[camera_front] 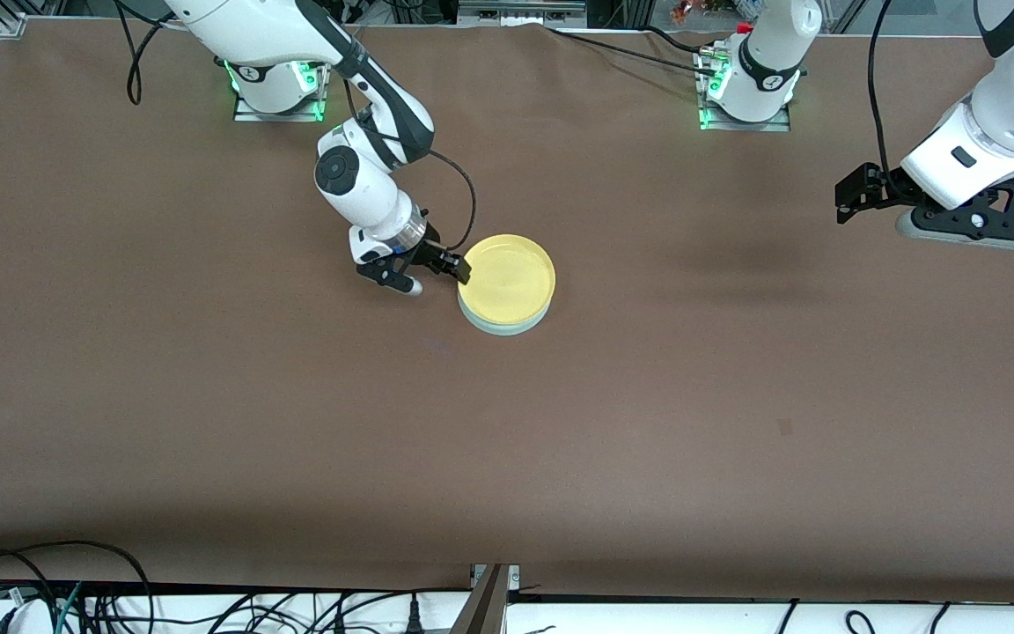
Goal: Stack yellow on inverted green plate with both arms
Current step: 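Open the right gripper and withdraw it from the plates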
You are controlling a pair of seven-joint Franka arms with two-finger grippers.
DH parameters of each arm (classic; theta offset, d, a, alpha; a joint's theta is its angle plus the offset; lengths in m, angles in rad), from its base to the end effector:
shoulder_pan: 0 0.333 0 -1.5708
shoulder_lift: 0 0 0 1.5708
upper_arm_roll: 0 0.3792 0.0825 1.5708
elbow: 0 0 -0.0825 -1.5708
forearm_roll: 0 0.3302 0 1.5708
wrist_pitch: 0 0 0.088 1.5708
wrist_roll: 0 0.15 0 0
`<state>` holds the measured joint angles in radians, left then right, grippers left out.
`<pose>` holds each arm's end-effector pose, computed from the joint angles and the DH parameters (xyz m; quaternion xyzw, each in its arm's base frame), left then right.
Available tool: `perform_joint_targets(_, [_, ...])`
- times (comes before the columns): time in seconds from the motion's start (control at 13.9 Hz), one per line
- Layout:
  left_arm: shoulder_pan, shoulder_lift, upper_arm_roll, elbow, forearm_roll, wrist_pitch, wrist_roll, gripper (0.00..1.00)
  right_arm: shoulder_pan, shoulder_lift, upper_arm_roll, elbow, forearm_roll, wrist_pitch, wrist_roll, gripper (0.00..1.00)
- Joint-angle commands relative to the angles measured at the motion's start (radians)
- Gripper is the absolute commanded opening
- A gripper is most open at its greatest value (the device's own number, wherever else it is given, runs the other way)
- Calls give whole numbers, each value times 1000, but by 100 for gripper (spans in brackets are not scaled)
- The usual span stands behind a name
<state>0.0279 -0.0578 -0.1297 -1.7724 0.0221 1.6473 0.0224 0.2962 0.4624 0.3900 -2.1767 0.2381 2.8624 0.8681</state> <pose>0.4746 -0.0472 0.5949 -0.9973 0.0630 0.0333 0.0160 0.4739 0.3587 0.2757 -0.9584 0.2257 0.0057 0.1745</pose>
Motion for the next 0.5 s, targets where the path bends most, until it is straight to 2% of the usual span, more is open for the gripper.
perform_joint_targets(0.0, [9,-8,-7,13,19,-27,8,100,6,-105,-34,-8,7,-96,5,100])
perform_joint_targets(0.29, [6,-11,-28,13,21,-30,13,100,6,-238,-114,7,-8,-256,2,100])
perform_joint_targets(0.43, [4,-10,-31,14,21,-30,7,100,6,-312,-164,55,-109,-419,2,100])
